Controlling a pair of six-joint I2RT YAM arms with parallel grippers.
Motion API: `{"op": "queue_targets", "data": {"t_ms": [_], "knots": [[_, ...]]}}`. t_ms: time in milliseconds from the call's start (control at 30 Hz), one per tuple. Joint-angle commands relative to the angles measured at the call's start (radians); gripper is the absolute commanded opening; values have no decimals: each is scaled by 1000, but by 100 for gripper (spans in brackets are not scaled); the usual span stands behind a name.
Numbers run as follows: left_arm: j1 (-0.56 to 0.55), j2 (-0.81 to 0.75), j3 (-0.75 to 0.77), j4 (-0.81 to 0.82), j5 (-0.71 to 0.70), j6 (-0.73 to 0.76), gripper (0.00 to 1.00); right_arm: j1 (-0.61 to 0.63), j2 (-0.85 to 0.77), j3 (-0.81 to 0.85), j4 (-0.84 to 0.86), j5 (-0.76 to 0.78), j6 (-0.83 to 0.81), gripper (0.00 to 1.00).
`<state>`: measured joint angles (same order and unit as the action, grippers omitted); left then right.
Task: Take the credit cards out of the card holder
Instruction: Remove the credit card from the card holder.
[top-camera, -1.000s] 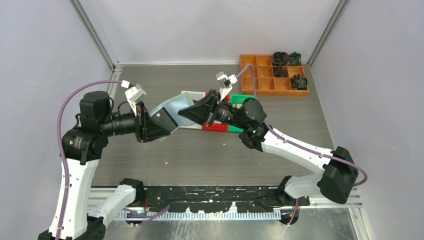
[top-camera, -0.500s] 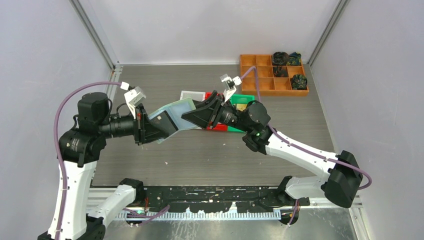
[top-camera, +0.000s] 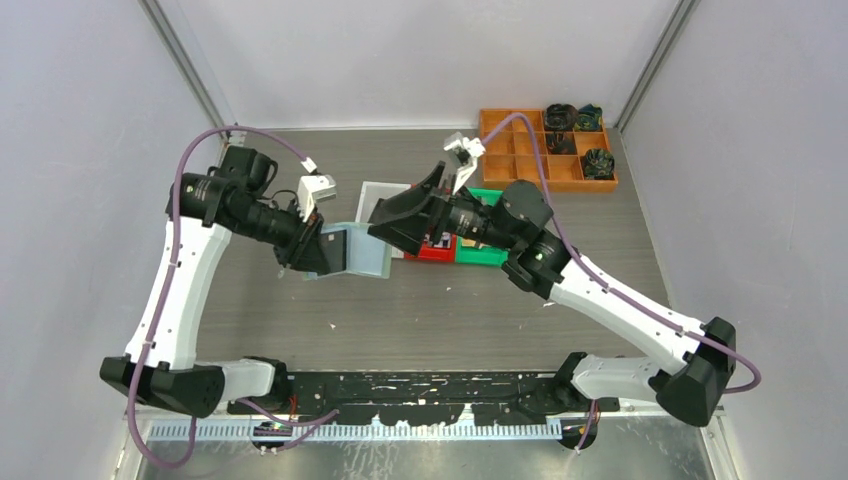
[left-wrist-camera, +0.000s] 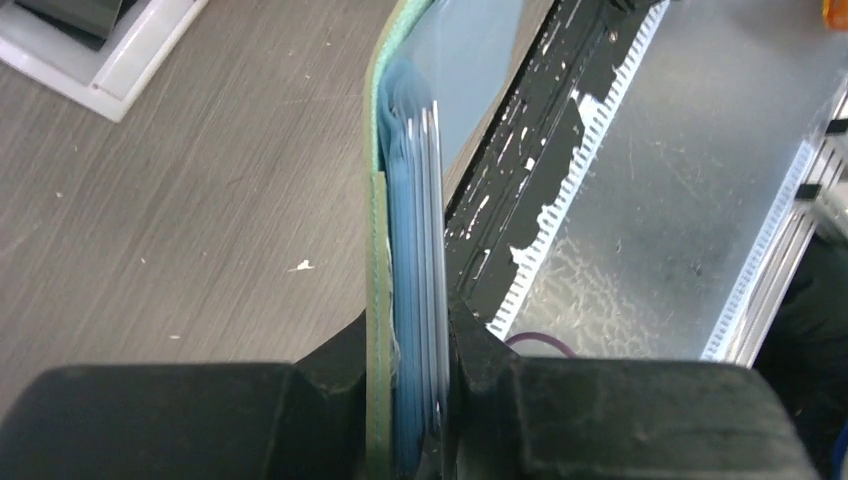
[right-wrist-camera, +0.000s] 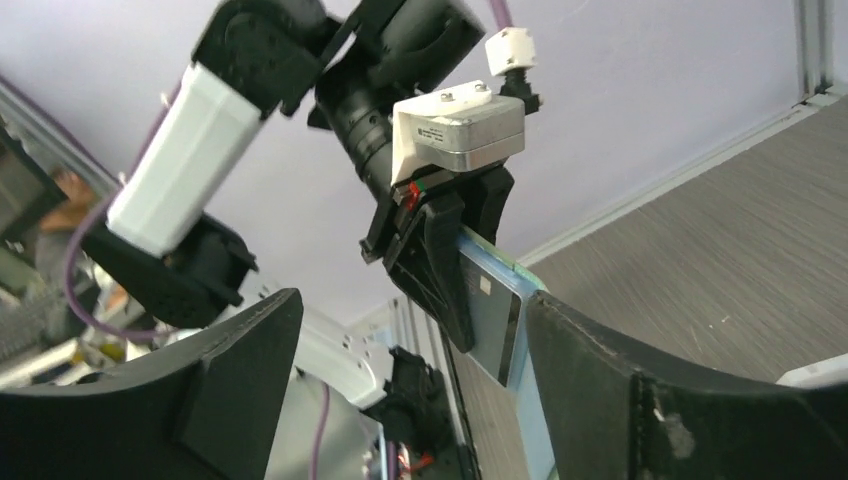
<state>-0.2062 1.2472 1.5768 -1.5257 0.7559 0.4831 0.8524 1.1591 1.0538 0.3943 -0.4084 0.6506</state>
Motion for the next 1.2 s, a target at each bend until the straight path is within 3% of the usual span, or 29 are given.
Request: {"op": "queue_targets", "data": {"t_ms": [0, 200, 333, 500, 700, 800, 833, 900, 967, 1000, 1067, 1167], "knots": [[3, -20, 76, -250, 73, 253, 0, -2, 66, 129, -190, -181, -238, 89], [-43, -58, 55, -251, 81, 270, 0, -2, 157, 227, -288, -334, -375, 91], [-85, -71, 42, -251, 64, 268, 0, -1, 213, 273, -347, -338, -440, 91], [-103, -69, 52, -251, 45, 254, 0, 0, 275, 307, -322, -453, -394, 88], [-110, -56, 60, -251, 34, 258, 0, 0, 348, 384, -422, -542, -362, 62], [-112, -48, 73, -250, 37, 263, 0, -1, 368, 396, -423, -559, -345, 28], [-113, -44, 79, -248, 41, 263, 7, -1, 368, 392, -405, -555, -330, 20], [-112, -42, 92, -226, 35, 228, 44, -9, 355, 364, -313, -544, -277, 4], [-111, -63, 88, -159, 15, 143, 70, -35, 328, 301, -149, -520, -163, 1], [-112, -83, 75, -108, 6, 102, 89, -56, 314, 257, -38, -511, -79, 1], [-107, -133, 40, -10, 0, 34, 99, -100, 291, 143, 217, -490, 98, 1], [-98, -196, 6, 124, 23, -95, 100, -136, 275, 36, 530, -460, 325, 1]]}}
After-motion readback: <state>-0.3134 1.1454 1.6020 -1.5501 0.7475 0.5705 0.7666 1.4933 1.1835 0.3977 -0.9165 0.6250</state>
